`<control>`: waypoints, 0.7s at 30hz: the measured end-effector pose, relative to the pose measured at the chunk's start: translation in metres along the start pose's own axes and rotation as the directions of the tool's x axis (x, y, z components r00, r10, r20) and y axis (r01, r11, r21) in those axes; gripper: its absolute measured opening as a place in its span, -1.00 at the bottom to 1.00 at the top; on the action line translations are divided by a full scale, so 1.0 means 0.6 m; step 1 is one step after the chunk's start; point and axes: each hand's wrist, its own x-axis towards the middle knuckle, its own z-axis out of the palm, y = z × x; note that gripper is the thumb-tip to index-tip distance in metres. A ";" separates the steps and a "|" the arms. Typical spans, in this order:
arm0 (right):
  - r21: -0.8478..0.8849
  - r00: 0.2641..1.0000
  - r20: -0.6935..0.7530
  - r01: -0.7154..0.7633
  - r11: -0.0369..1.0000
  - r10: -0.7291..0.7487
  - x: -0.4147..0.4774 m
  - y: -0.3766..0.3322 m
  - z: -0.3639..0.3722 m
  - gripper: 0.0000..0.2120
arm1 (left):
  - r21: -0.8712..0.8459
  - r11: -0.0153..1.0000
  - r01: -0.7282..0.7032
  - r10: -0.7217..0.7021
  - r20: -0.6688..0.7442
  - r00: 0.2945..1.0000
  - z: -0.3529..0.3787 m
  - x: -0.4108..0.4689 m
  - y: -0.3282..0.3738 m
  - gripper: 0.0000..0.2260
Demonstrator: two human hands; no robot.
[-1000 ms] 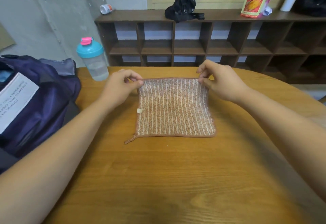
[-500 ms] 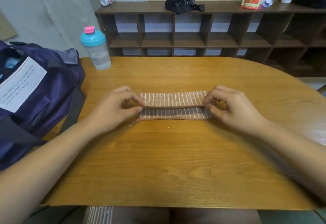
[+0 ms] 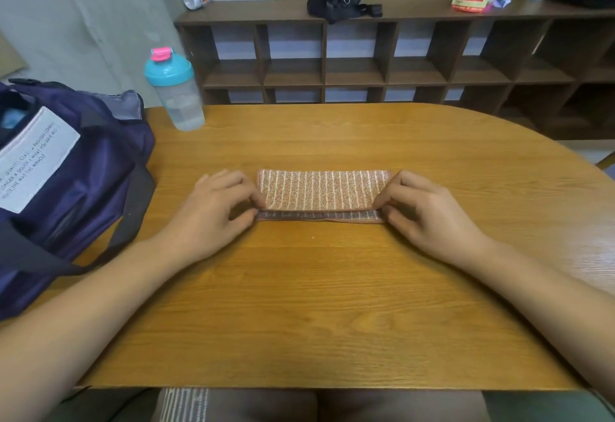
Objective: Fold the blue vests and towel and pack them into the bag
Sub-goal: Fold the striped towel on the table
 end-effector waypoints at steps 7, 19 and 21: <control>-0.100 0.995 0.070 0.076 0.992 -0.069 -0.007 0.002 0.007 -0.80 | 0.075 0.997 0.000 -0.005 0.076 0.997 0.012 -0.003 -0.006 -0.85; -0.121 0.991 0.016 -0.128 0.984 0.131 0.055 -0.004 0.014 -0.76 | -0.060 0.985 0.161 -0.155 0.088 0.984 0.022 0.105 0.003 -0.69; -0.139 0.981 0.002 -0.191 0.972 0.193 0.067 0.006 0.025 -0.71 | -0.075 0.968 0.238 -0.227 0.129 0.965 0.028 0.127 0.007 -0.58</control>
